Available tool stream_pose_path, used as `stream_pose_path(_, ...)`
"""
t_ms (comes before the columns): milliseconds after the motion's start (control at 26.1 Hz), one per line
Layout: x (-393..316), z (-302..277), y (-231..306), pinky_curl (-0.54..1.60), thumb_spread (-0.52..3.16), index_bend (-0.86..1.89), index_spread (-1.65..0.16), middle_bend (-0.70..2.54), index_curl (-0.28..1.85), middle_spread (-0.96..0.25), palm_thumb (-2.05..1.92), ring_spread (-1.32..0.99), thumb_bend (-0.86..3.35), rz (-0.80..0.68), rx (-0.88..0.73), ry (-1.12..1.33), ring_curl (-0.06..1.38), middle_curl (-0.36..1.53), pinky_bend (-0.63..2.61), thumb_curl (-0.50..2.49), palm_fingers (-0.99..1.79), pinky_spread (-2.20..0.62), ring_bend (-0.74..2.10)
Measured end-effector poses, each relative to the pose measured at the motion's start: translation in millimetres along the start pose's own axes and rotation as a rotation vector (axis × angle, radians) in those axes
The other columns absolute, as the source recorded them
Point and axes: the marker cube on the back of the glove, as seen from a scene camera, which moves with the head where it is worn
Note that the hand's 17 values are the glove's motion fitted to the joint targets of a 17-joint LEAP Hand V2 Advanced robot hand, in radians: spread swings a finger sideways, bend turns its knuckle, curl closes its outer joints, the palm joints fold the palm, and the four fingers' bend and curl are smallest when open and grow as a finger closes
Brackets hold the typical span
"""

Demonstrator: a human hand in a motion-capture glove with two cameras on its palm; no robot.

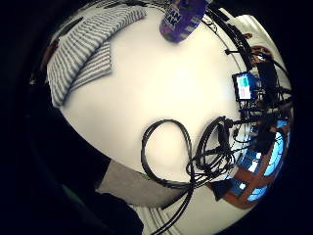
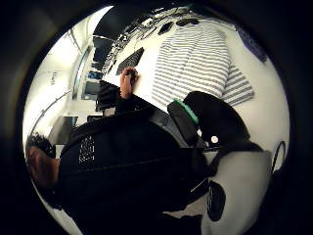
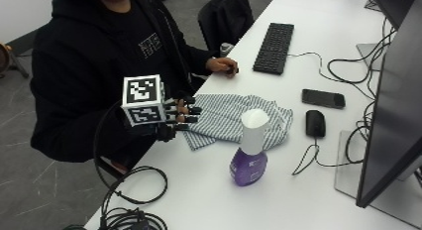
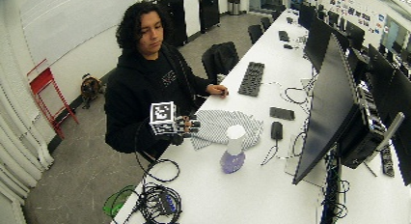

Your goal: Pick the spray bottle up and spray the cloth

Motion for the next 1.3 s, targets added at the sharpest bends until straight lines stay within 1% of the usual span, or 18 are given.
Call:
stream_pose_path(230, 4, -4, -1, 0.11, 0.73, 0.18, -0.34, 0.19, 0.11, -0.07, 0.40, -0.03, 0.24, 0.010, 0.007, -0.004, 0.10, 0.09, 0.24, 0.09, 0.19, 0.11, 0.31)
stream_pose_path(537, 15, -6, -3, 0.16, 1.02, 0.18, -0.41, 0.18, 0.17, -0.08, 0.46, -0.03, 0.25, 0.044, 0.009, -0.007, 0.15, 0.14, 0.22, 0.13, 0.18, 0.14, 0.35)
stream_pose_path(921, 42, -23, -24, 0.20, 1.17, 0.16, -0.41, 0.22, 0.21, -0.06, 0.49, -0.03, 0.21, 0.153, 0.064, 0.001, 0.18, 0.21, 0.20, 0.17, 0.20, 0.15, 0.36)
stream_pose_path(1151, 65, -41, -48, 0.22, 1.20, 0.13, -0.39, 0.27, 0.20, -0.03, 0.50, -0.03, 0.18, 0.260, 0.125, 0.036, 0.20, 0.25, 0.19, 0.18, 0.25, 0.15, 0.40)
stream_pose_path(1305, 84, -52, -68, 0.23, 1.20, 0.12, -0.33, 0.28, 0.20, -0.01, 0.50, -0.02, 0.15, 0.336, 0.154, 0.035, 0.23, 0.27, 0.19, 0.19, 0.28, 0.15, 0.44)
